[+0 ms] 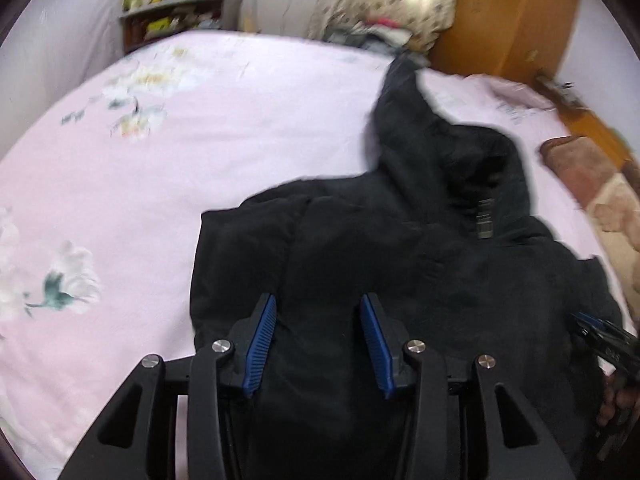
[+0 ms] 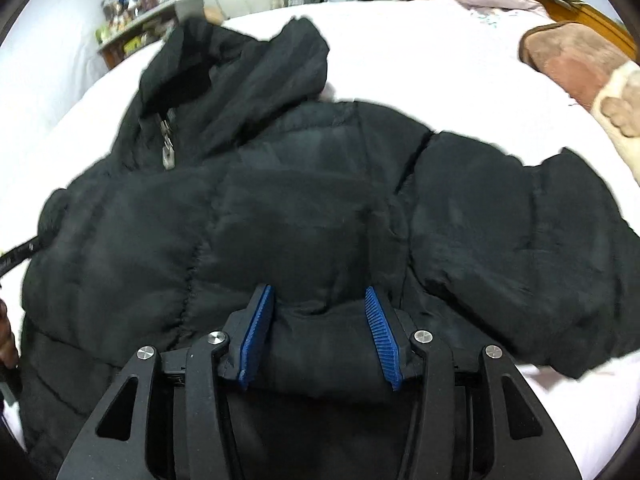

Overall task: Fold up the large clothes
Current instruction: 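Fold the held sleeve across the jacket body and release it, then grasp the other black sleeve cuff with the right gripper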

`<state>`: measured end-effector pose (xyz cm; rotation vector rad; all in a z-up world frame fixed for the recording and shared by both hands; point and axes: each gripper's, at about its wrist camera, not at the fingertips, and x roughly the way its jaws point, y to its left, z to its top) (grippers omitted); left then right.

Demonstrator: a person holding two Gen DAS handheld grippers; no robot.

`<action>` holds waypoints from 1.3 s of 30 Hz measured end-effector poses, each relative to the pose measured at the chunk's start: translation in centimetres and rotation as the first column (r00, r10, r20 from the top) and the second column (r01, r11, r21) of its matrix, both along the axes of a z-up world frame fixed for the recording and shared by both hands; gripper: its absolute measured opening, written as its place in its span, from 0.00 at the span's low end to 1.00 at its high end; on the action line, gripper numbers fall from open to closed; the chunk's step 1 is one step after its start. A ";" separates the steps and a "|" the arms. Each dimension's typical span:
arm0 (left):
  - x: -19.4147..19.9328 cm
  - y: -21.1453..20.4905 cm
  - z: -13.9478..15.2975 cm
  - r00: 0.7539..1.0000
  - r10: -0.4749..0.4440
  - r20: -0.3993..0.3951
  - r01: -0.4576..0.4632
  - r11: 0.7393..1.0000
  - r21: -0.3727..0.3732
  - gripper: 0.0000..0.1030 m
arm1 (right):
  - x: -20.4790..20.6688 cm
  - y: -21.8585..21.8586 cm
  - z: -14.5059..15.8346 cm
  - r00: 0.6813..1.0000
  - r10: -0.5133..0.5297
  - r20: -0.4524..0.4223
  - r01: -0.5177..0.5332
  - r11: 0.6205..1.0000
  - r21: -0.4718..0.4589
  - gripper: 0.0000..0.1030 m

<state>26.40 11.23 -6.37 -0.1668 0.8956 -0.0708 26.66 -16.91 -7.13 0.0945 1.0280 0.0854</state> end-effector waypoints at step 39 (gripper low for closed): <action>-18.2 -8.4 9.3 0.982 -0.163 0.091 0.163 0.987 0.007 0.45 | -18.8 -7.0 9.1 0.978 -0.171 0.120 0.158 0.981 0.109 0.48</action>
